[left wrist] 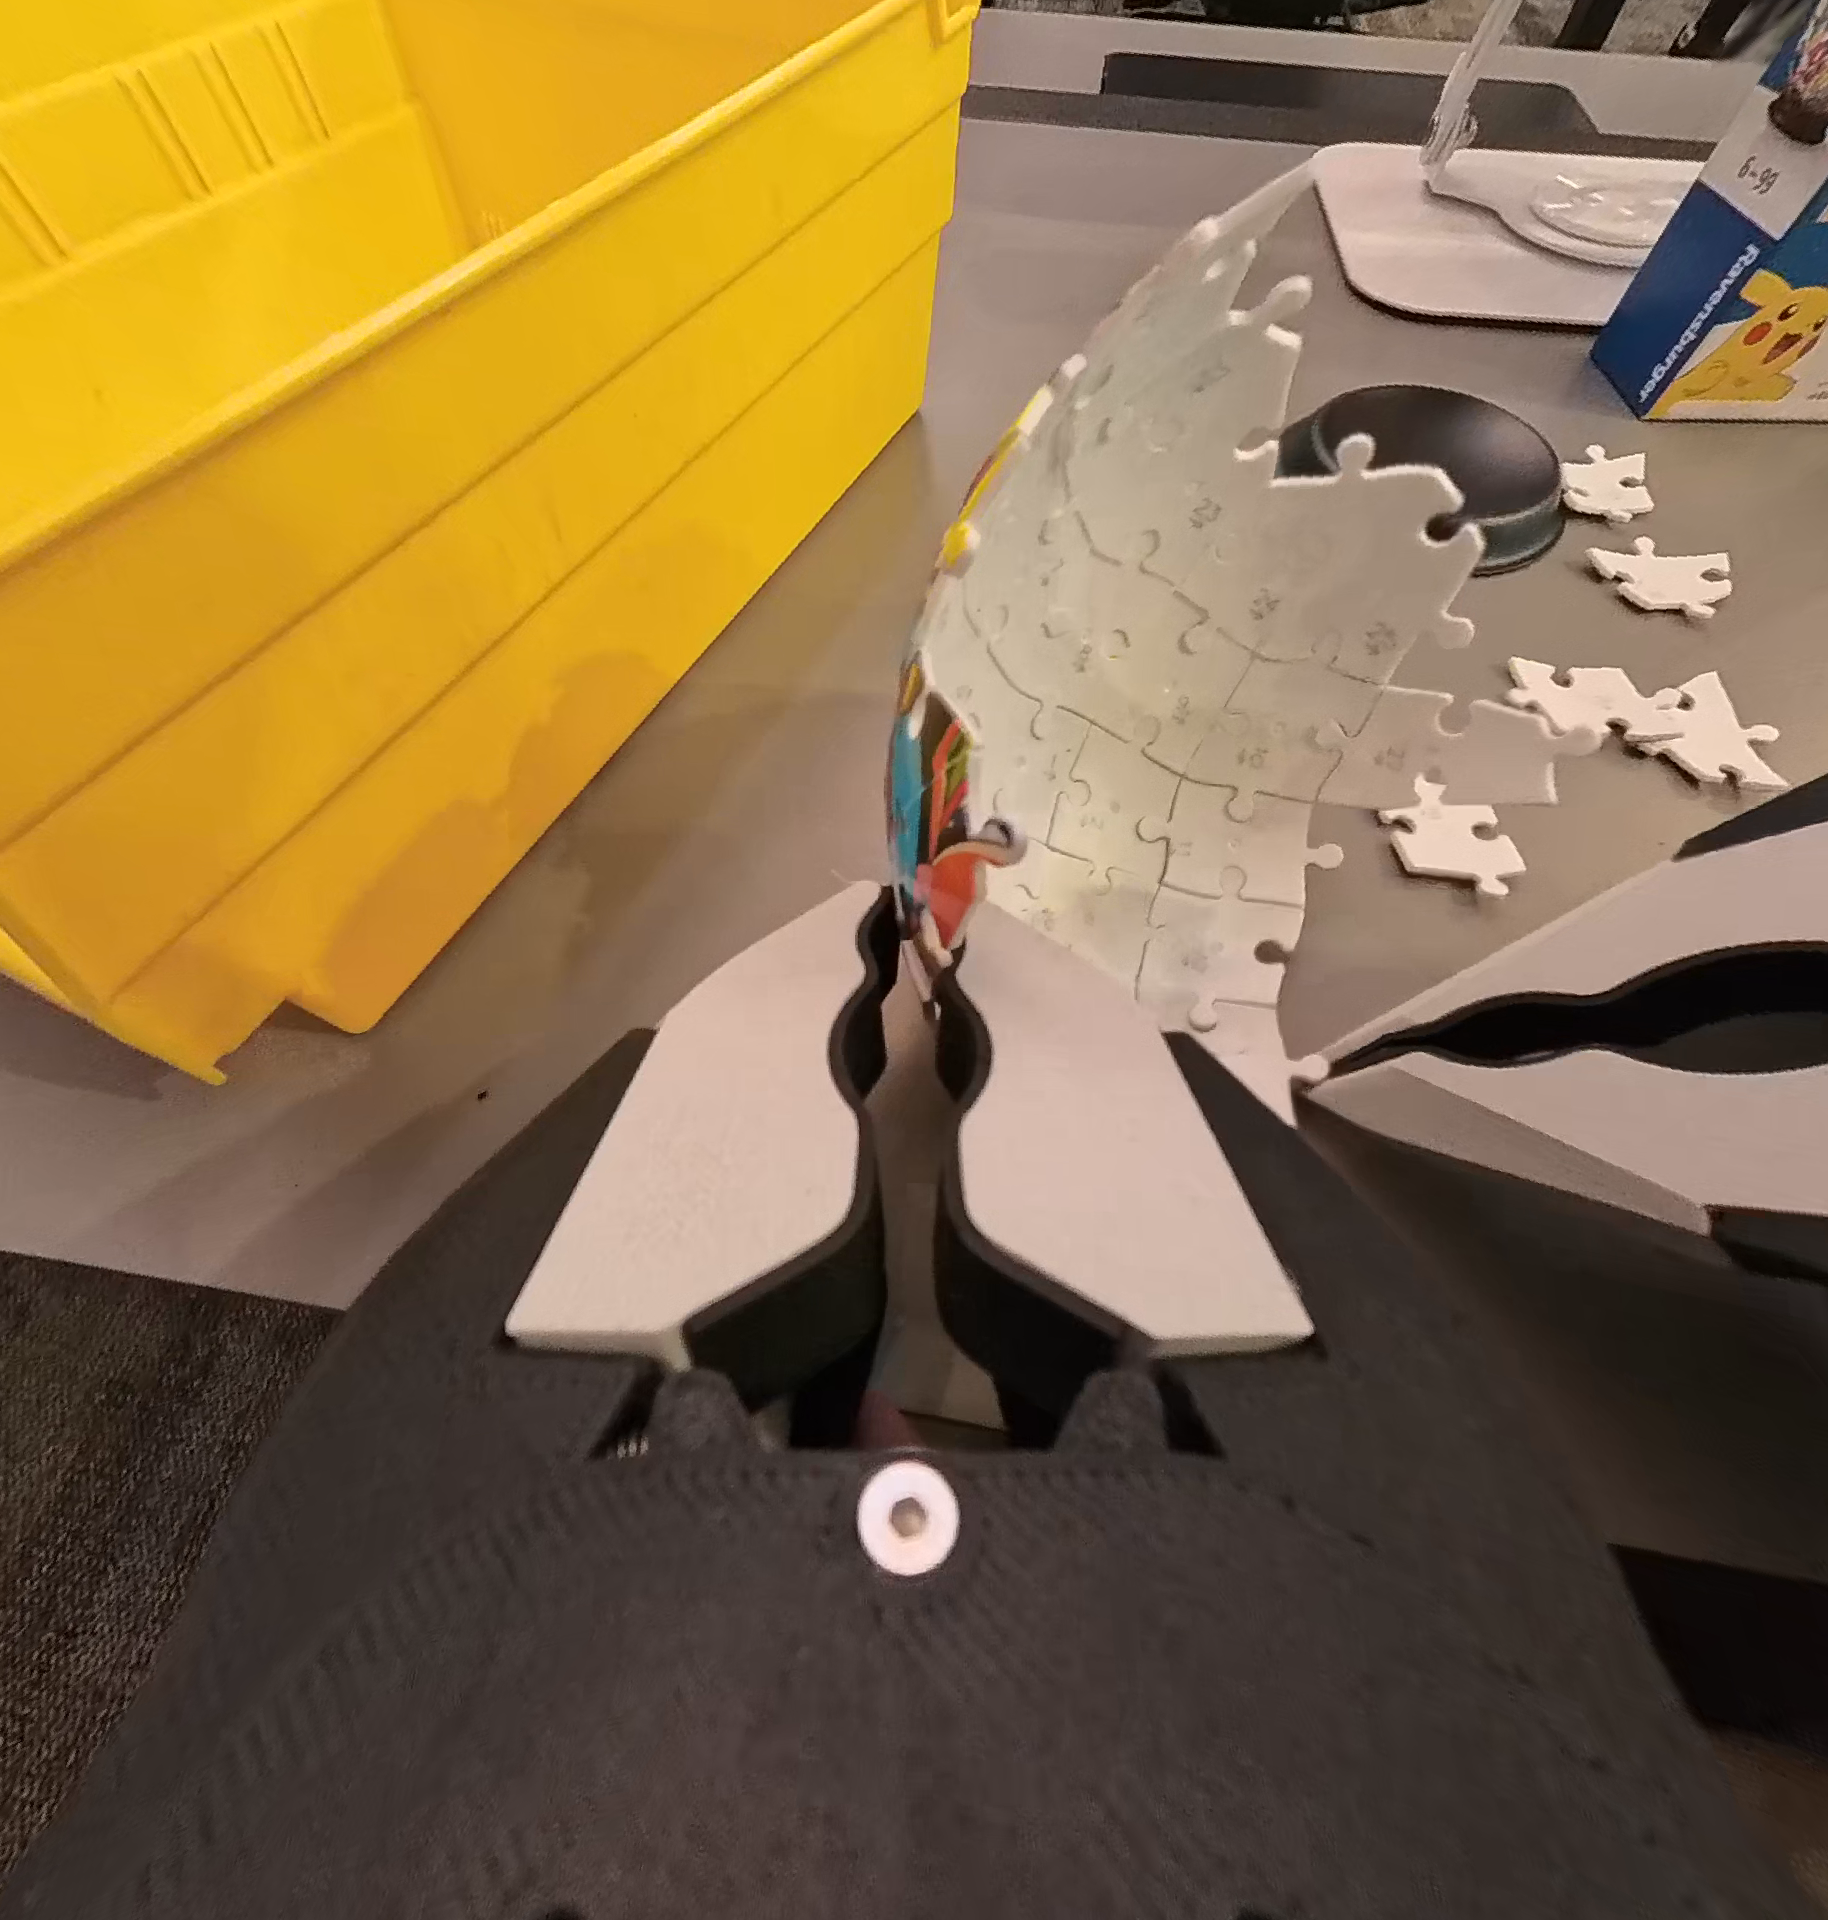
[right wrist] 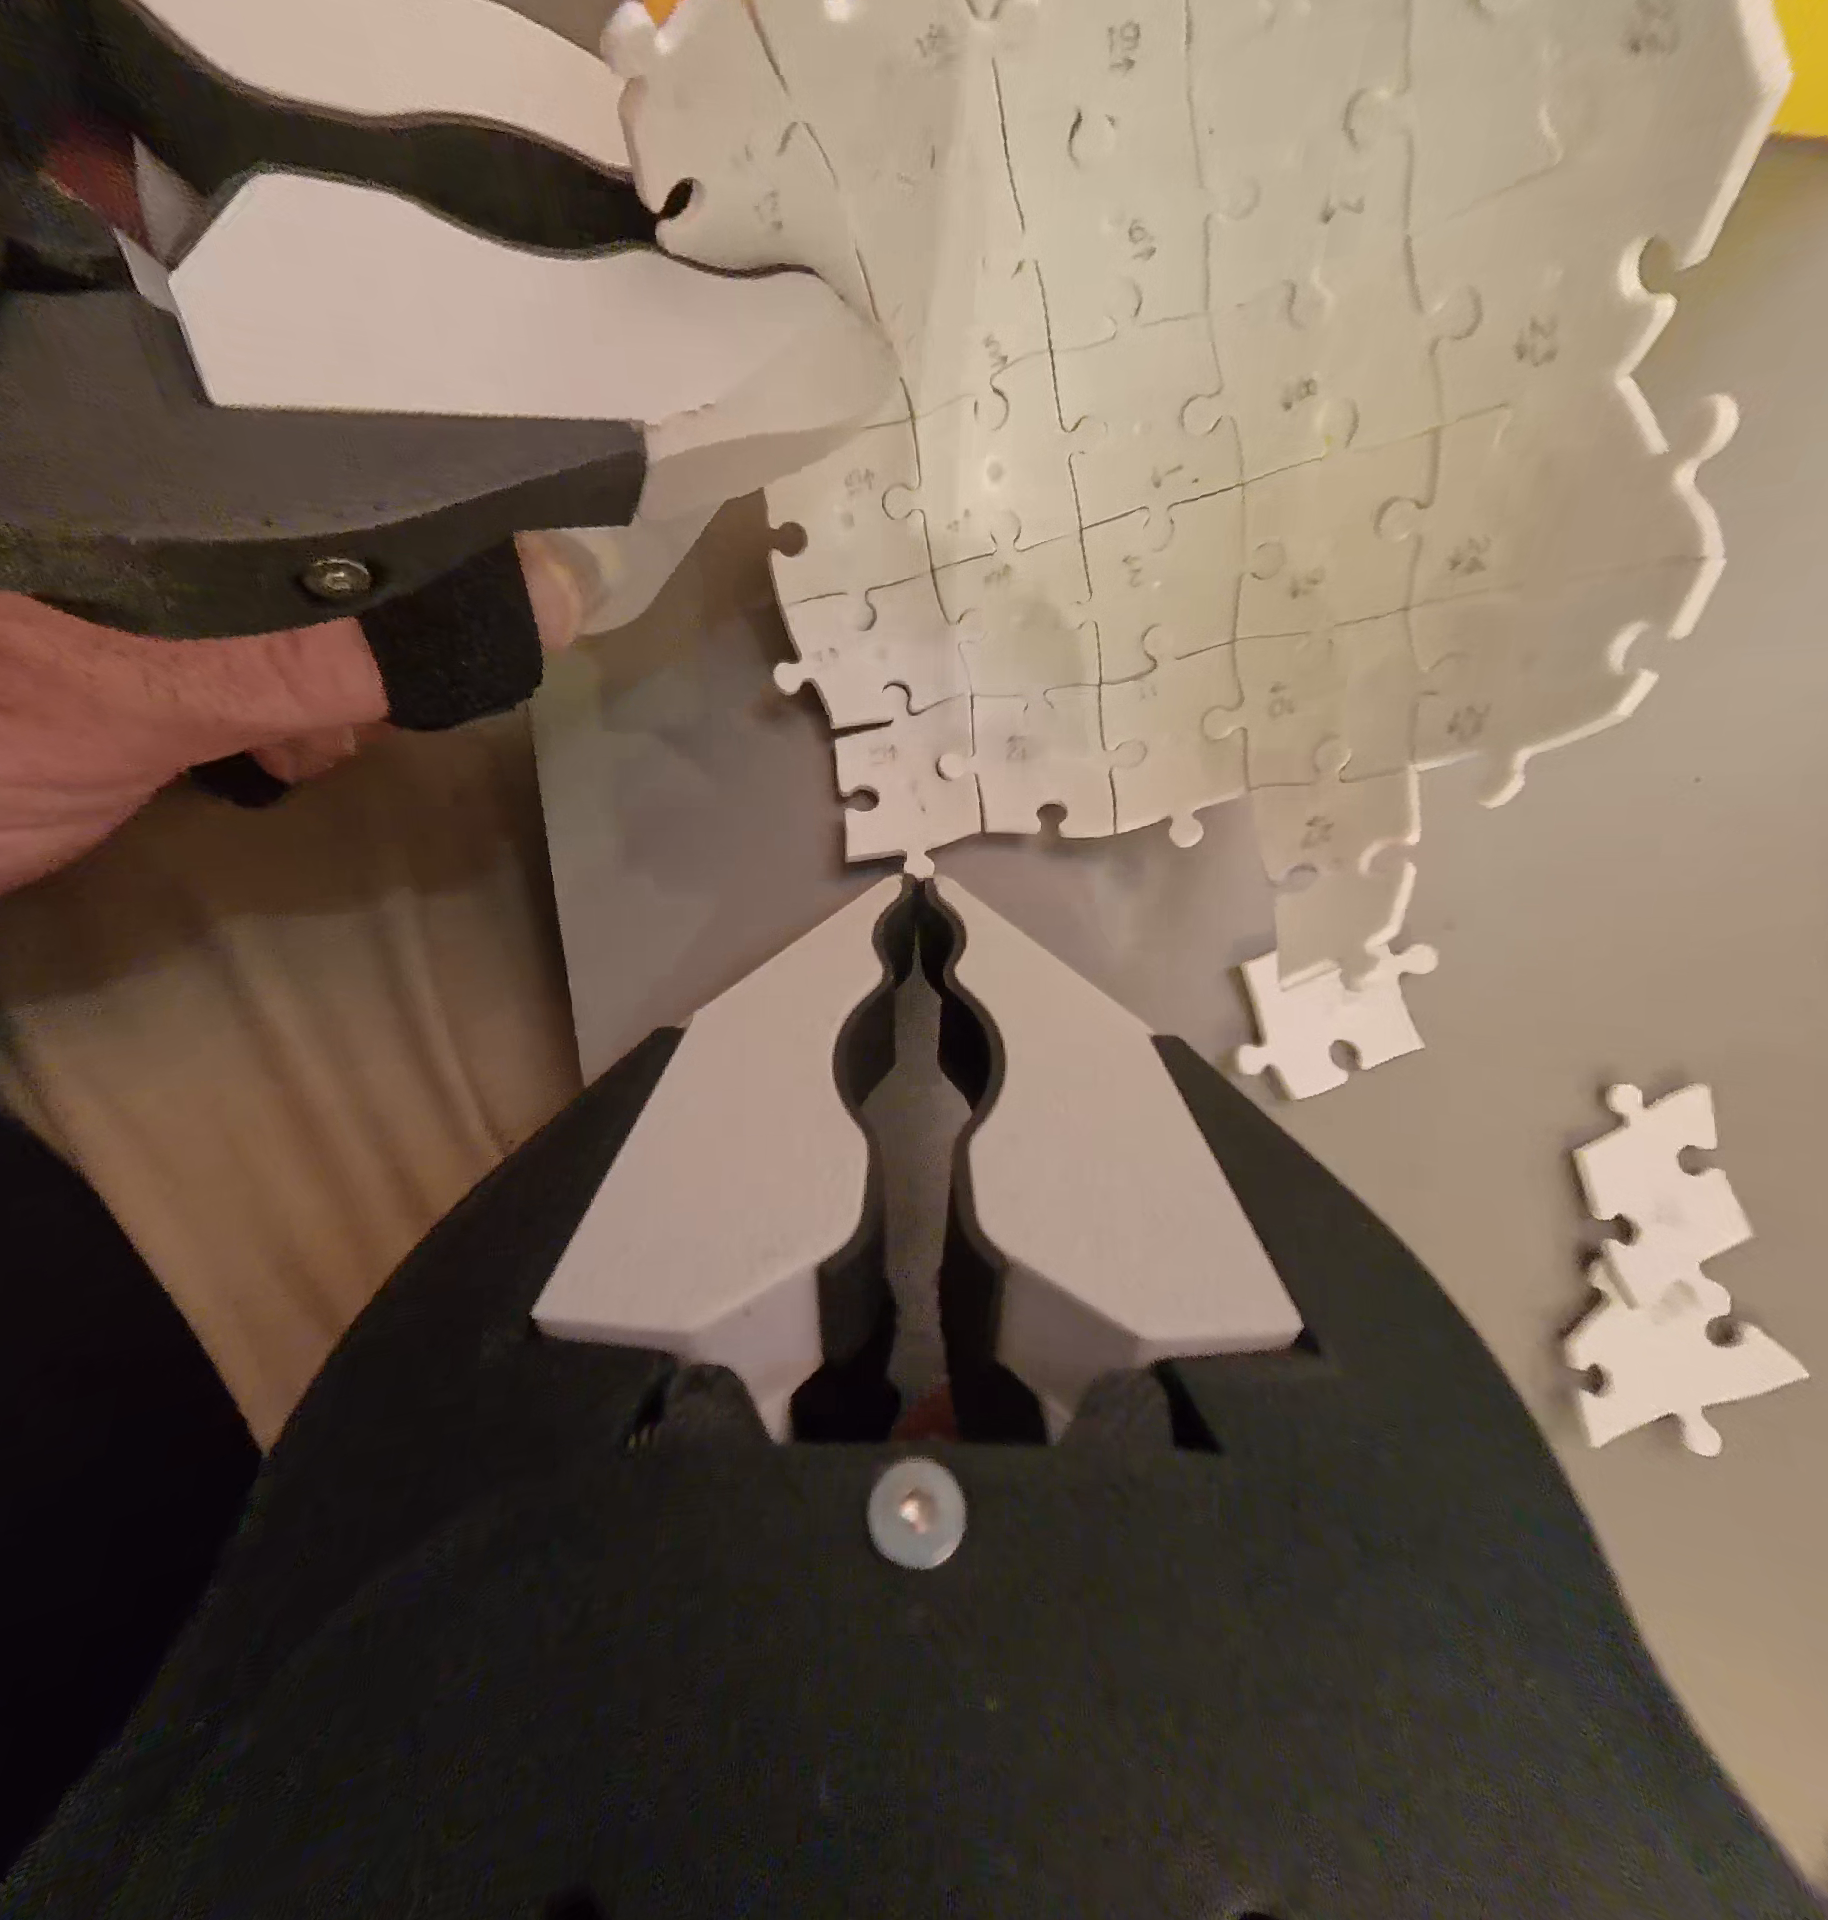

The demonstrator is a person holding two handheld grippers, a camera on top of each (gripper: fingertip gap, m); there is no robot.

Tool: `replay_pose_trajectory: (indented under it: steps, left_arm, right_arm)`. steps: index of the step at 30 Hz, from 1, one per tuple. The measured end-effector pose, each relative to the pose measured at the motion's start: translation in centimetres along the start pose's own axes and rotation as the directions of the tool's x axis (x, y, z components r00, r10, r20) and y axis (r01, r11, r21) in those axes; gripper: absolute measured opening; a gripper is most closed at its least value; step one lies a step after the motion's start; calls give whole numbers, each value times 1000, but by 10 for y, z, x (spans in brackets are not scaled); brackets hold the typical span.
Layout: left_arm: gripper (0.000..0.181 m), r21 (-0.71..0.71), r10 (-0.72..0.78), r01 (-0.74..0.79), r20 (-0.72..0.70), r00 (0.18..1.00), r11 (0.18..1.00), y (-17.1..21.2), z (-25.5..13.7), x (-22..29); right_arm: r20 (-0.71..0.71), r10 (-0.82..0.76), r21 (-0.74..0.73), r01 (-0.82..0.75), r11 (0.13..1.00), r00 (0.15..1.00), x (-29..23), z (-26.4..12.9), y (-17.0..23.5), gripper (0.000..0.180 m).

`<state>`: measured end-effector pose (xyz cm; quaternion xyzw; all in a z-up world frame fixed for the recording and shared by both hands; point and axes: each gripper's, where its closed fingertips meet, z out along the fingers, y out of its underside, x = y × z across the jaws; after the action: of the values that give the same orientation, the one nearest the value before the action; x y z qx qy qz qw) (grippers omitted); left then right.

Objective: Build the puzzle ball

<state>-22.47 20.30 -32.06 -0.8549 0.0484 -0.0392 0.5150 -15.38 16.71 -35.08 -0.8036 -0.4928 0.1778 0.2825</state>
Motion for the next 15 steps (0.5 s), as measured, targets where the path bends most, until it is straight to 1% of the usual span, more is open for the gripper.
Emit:
replay_pose_trajectory:
  steps: [4, 7, 11, 14, 15]
  left_arm:
    - [5, 5, 1, -1, 2, 1000, 1000, 0, -1, 0]
    - [5, 6, -6, 6, 0, 1000, 1000, 0, -1, 0]
    - [5, 7, -10, 10, 0, 1000, 1000, 0, -1, -1]
    - [5, 9, -7, 7, 3, 1000, 1000, 1, -1, -2]
    - [5, 8, -9, 9, 3, 1000, 1000, 1, -1, -2]
  right_arm:
    - [28, 60, 11, -61, 998, 998, 0, 0, -1, 0]
    - [26, 61, 13, -62, 998, 998, -1, 0, -1, 0]
    - [95, 171, 26, -174, 984, 981, -2, 0, -2, 0]
    - [127, 226, 27, -231, 973, 966, -3, 0, -3, 0]
    - [125, 223, 28, -228, 973, 967, -3, 0, -3, 0]
